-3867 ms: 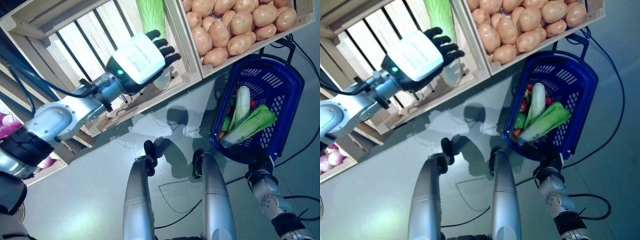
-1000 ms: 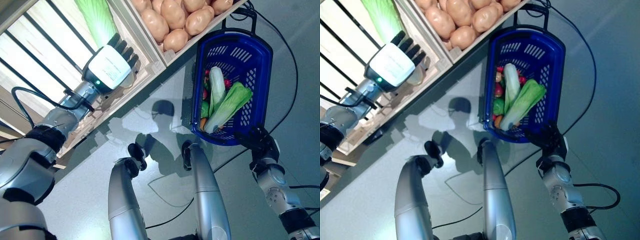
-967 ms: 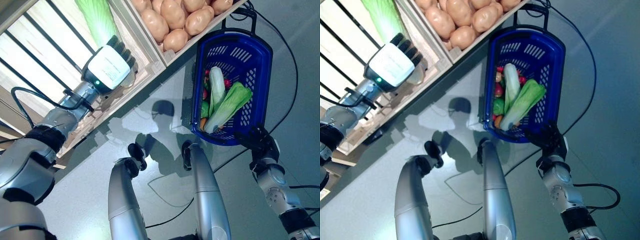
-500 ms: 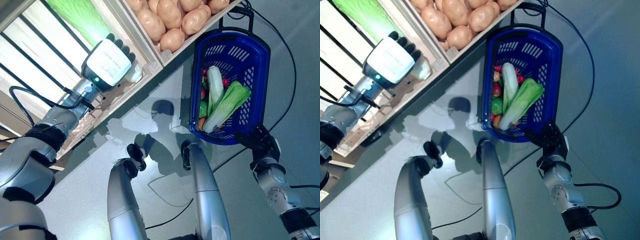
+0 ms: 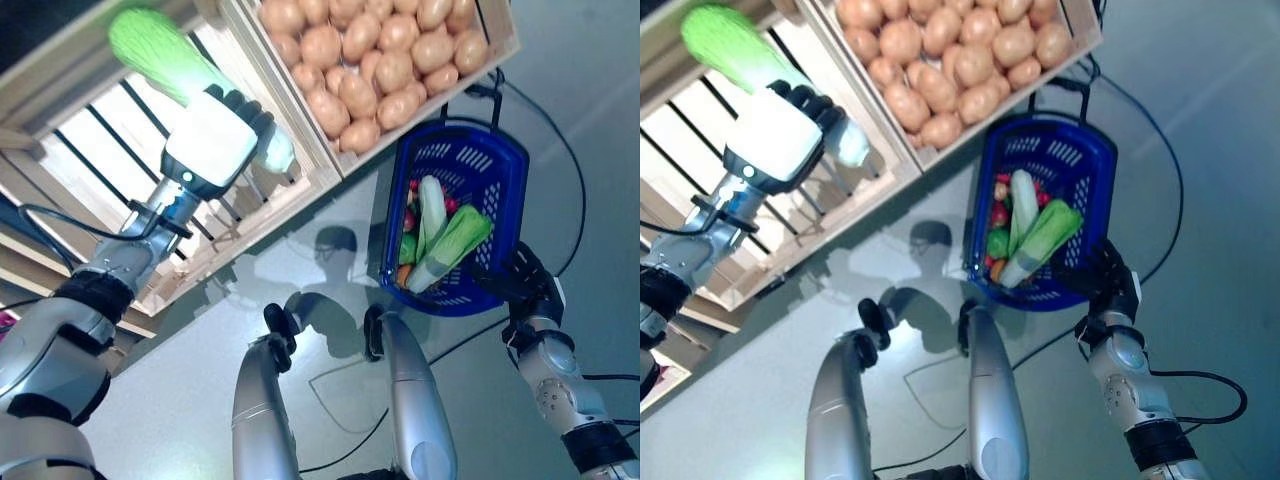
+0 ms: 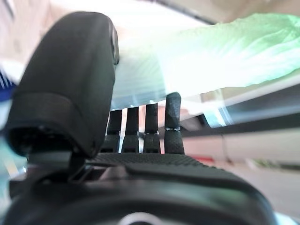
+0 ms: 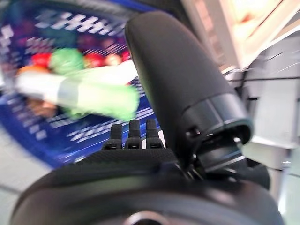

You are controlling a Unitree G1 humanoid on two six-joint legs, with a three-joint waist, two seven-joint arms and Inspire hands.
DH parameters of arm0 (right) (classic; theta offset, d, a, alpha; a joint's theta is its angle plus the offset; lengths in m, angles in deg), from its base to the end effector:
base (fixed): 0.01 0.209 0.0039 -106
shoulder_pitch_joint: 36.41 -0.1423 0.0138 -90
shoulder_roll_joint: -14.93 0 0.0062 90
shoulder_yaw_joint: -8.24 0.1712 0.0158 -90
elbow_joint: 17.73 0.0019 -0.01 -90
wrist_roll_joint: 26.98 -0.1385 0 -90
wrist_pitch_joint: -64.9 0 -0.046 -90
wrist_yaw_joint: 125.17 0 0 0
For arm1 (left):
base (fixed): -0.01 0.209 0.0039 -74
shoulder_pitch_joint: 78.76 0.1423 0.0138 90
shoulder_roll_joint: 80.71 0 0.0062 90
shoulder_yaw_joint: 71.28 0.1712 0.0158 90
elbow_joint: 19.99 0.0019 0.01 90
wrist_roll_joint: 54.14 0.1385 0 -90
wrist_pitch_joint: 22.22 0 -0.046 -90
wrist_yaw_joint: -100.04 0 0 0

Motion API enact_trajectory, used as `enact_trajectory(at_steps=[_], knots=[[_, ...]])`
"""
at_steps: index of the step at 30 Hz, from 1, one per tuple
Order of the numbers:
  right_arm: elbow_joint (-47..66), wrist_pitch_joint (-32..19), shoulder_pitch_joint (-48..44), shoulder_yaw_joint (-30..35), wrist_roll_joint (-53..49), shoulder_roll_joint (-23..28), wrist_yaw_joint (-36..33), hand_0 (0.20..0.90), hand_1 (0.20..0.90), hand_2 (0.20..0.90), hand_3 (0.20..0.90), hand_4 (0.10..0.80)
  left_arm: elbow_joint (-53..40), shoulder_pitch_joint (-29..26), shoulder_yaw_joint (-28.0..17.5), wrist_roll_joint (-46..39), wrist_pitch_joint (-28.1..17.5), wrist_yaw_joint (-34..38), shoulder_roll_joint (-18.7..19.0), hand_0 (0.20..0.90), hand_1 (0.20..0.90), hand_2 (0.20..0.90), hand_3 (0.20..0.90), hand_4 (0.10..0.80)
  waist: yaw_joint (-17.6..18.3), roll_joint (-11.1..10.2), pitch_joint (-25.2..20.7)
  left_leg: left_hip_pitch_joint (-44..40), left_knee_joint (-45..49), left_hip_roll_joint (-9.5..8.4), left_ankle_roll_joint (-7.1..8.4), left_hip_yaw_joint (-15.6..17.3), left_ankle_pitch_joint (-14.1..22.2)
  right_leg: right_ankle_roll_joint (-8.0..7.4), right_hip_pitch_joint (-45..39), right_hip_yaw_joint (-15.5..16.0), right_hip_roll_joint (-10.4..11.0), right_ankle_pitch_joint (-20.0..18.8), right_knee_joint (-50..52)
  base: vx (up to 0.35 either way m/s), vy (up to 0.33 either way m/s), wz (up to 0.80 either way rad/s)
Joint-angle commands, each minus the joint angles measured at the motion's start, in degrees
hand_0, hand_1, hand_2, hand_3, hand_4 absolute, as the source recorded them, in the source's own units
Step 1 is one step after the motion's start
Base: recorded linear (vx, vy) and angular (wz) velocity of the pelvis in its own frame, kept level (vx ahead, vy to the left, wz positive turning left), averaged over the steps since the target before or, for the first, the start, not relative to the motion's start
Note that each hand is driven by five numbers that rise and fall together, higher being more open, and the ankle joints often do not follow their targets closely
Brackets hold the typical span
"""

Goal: Put vegetables into the basket

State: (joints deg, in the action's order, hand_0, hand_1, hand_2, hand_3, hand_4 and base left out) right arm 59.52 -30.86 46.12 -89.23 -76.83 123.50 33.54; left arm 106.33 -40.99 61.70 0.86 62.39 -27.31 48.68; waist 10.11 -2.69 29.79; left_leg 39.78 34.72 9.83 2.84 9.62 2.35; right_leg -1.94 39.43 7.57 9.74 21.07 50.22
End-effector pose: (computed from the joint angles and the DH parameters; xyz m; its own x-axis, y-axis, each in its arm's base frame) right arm 0.2247 -0.2460 0.0731 0.9246 -0.3614 -0.1204 0.3797 0.8995 0.2161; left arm 0.3129 0.2598 0.1869 0.6071 -0.5423 0.5809 -0.7806 -0.2698 0.5638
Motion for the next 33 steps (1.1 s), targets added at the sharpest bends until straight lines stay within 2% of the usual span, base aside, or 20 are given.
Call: enact_trajectory(at_steps=[1,3,5,6,9,11,12,15,16,17,20,24,28,33], knots=[[4.55,-6.06,-0.79,4.42,4.28,-0.95,-0.34,0.9,0.9,0.9,0.9,0.8,-8.35,0.21,-10.26,-9.35,-2.44,8.1,4.54,0.3,0.3,0.3,0.3,0.4,-1.97,-0.22,-3.73,-5.31,-0.73,0.46,0.59,-0.6,5.61,-1.19,-5.91,-3.14,0.14,-12.01,-15.02,0.048,-0.083,0.12],[4.59,-5.69,-0.8,3.78,5.63,-1.94,-0.31,0.9,0.9,0.9,0.9,0.8,-10.42,3.69,-13.1,-14.35,-4.07,7.48,2.82,0.3,0.3,0.3,0.3,0.4,-2.87,-0.18,-4.97,-7.36,-3.4,-0.46,0.67,-1.59,4.54,-1.3,-8.28,-2.93,0.02,-12.59,-17.81,0.047,-0.053,0.17],[4.93,-5.09,-0.89,3.22,7.83,-3.28,-0.32,0.9,0.9,0.9,0.9,0.8,-13.34,8.46,-16.99,-12.55,-5.38,7.1,-0.03,0.3,0.3,0.3,0.3,0.4,-3.67,-0.1,-6.32,-9.8,-6.96,-1.23,0.79,-1.9,3.27,-1.45,-11.0,-2.39,-0.15,-13.26,-21.25,0.021,-0.036,0.14],[5.37,-5.02,-0.89,3.02,8.54,-3.48,-0.27,0.9,0.9,0.9,0.9,0.8,-15.33,10.33,-18.2,-18.02,-7.38,5.45,-1.34,0.3,0.3,0.3,0.3,0.4,-4.09,-0.07,-6.94,-10.76,-8.43,-1.59,1.03,-2.02,2.71,-1.49,-12.27,-1.94,-0.16,-13.61,-22.94,-0.012,-0.038,0.01],[5.24,-5.39,-1.0,2.97,10.46,-4.51,0.41,0.9,0.9,0.9,0.9,0.8,-19.61,15.29,-21.55,-18.95,-11.22,2.64,-5.82,0.3,0.3,0.3,0.3,0.4,-4.82,0.24,-8.29,-13.72,-12.99,-2.17,1.09,-2.17,0.92,-1.72,-15.53,-0.72,-0.38,-14.71,-27.06,0.012,-0.041,0.06],[5.43,-5.77,-1.05,2.8,12.22,-5.26,0.63,0.9,0.9,0.9,0.9,0.8,-23.59,18.51,-24.0,-25.47,-14.6,-1.39,-9.6,0.3,0.3,0.3,0.3,0.4,-5.44,0.47,-9.48,-16.32,-17.24,-2.53,1.28,-2.21,-0.74,-2.06,-18.27,0.23,-0.53,-15.88,-30.91,0.023,-0.027,0.12],[5.39,-6.22,-0.95,2.7,14.13,-6.04,1.05,0.9,0.9,0.9,0.9,0.8,-25.75,20.88,-26.08,-29.13,-17.67,-4.63,-12.53,0.3,0.3,0.3,0.3,0.4,-5.88,0.7,-10.44,-18.65,-20.37,-2.9,1.28,-2.15,-1.76,-2.32,-20.63,0.93,-0.73,-16.61,-33.67,0.048,-0.012,0.1],[6.5,-7.1,0.4,2.71,17.28,-7.66,1.71,0.9,0.9,0.9,0.9,0.8,-30.56,26.41,-29.19,-40.06,-21.88,-13.44,-18.35,0.3,0.3,0.3,0.3,0.4,-6.7,0.9,-12.93,-22.84,-25.46,-3.8,1.23,-2.42,-3.51,-2.74,-25.27,2.12,-1.09,-18.35,-39.2,0.115,-0.023,0.08],[7.3,-6.95,1.24,3.05,18.49,-8.51,2.18,0.9,0.9,0.9,0.9,0.8,-32.71,29.3,-30.58,-49.41,-24.18,-21.38,-21.34,0.3,0.3,0.3,0.3,0.4,-7.3,1.04,-14.55,-25.08,-28.3,-4.09,1.31,-2.54,-4.31,-2.99,-27.91,2.85,-1.2,-19.21,-42.19,0.123,-0.021,0.15],[7.64,-7.01,1.78,3.38,18.81,-8.97,2.95,0.9,0.9,0.9,0.9,0.8,-33.8,30.8,-31.31,-54.6,-24.83,-26.16,-23.12,0.3,0.3,0.3,0.3,0.4,-7.58,1.1,-15.33,-26.49,-30.11,-4.1,1.44,-2.5,-4.81,-3.22,-29.51,3.36,-1.21,-19.67,-43.85,0.165,-0.019,0.14],[8.6,-7.96,3.24,3.61,20.11,-10.92,5.38,0.9,0.9,0.9,0.9,0.8,-36.72,35.03,-32.24,-74.47,-22.56,-41.14,-28.12,0.3,0.3,0.3,0.3,0.4,-8.36,1.23,-17.39,-30.03,-34.4,-4.51,1.4,-2.52,-5.83,-3.89,-33.23,4.16,-1.27,-21.05,-47.68,0.091,-0.002,0.04],[10.81,-8.66,5.25,4.07,20.83,-11.52,9.12,0.9,0.9,0.9,0.9,0.8,-39.83,39.76,-31.82,-91.32,-16.84,-51.86,-32.11,0.3,0.3,0.3,0.3,0.4,-9.01,0.97,-19.75,-32.6,-37.48,-4.59,1.15,-1.87,-6.45,-4.55,-35.73,5.19,-0.96,-22.51,-50.54,0.042,-0.021,0.13],[12.13,-9.12,6.05,4.28,19.33,-10.28,13.29,0.9,0.9,0.9,0.9,0.8,-41.17,42.4,-31.21,-99.67,-12.02,-56.57,-33.16,0.3,0.3,0.3,0.3,0.4,-9.4,0.74,-22.06,-34.99,-39.46,-4.54,0.98,-1.43,-6.29,-5.2,-37.87,5.8,-0.64,-23.92,-53.46,0.064,-0.02,0.06],[14.66,-8.36,6.54,3.38,19.08,-9.15,18.41,0.9,0.9,0.9,0.9,0.8,-42.54,44.24,-31.7,-106.3,-6.47,-58.11,-33.52,0.3,0.3,0.3,0.3,0.4,-9.63,0.74,-23.93,-36.2,-39.72,-4.52,0.88,-1.11,-5.4,-5.82,-38.84,5.78,-0.25,-24.99,-55.22,0.036,0.001,0.05]])
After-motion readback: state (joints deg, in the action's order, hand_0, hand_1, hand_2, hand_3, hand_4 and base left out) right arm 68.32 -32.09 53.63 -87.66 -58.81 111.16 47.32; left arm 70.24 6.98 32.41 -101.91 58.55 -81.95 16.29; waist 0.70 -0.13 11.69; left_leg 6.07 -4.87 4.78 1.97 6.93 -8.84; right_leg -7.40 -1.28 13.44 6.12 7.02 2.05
